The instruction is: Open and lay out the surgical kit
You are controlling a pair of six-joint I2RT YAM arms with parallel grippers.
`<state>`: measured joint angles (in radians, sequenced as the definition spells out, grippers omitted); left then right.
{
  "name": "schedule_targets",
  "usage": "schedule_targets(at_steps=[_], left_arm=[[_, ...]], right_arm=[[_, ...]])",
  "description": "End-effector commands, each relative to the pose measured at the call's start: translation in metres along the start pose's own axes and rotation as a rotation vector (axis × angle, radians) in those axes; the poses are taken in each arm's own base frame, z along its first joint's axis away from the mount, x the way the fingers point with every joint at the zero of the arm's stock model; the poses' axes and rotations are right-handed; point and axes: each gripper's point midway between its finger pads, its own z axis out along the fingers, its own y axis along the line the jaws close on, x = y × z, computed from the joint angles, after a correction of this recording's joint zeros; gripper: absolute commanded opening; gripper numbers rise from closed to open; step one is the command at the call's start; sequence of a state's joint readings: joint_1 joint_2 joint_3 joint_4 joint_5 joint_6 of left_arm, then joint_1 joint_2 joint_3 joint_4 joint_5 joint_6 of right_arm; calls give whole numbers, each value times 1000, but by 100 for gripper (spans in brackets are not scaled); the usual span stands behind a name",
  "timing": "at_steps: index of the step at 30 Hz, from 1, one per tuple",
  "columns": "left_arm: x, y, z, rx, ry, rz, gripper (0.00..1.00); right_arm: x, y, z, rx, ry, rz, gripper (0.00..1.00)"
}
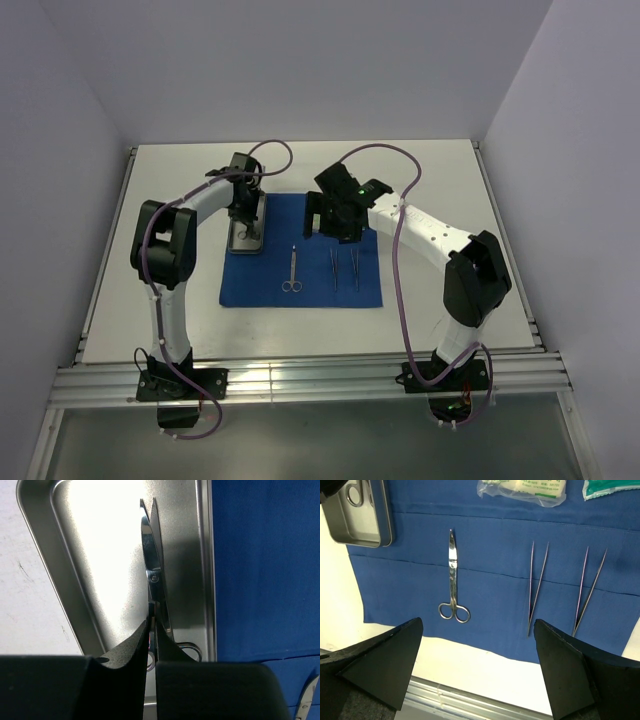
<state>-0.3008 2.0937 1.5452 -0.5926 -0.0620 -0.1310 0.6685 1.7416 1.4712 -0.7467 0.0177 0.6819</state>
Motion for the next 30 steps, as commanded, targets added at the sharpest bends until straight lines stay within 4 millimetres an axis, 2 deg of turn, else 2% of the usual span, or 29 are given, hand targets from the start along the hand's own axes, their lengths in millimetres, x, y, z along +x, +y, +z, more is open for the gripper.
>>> schedule_targets(at_steps=[1, 7, 11, 15, 19, 30], left_arm=[[13, 6, 18, -23, 47, 17, 11], [24, 8, 24, -39, 92, 7, 0], [11, 6, 10, -24, 61, -30, 0], [-11, 3, -15, -7, -9, -45, 0], [-20, 2, -31, 2, -44, -49, 0], [-31, -1, -47, 23, -89, -59, 0]], right_arm=[[-10, 0, -5, -13, -37, 1, 99], [-11, 2, -6, -24, -38, -4, 99], [-12, 4, -8, -31, -44, -5, 99], [-14, 8, -11, -55, -56, -3, 99], [-16, 10, -11, -61, -62, -1, 99], [-15, 9, -5, -69, -68, 1, 99]])
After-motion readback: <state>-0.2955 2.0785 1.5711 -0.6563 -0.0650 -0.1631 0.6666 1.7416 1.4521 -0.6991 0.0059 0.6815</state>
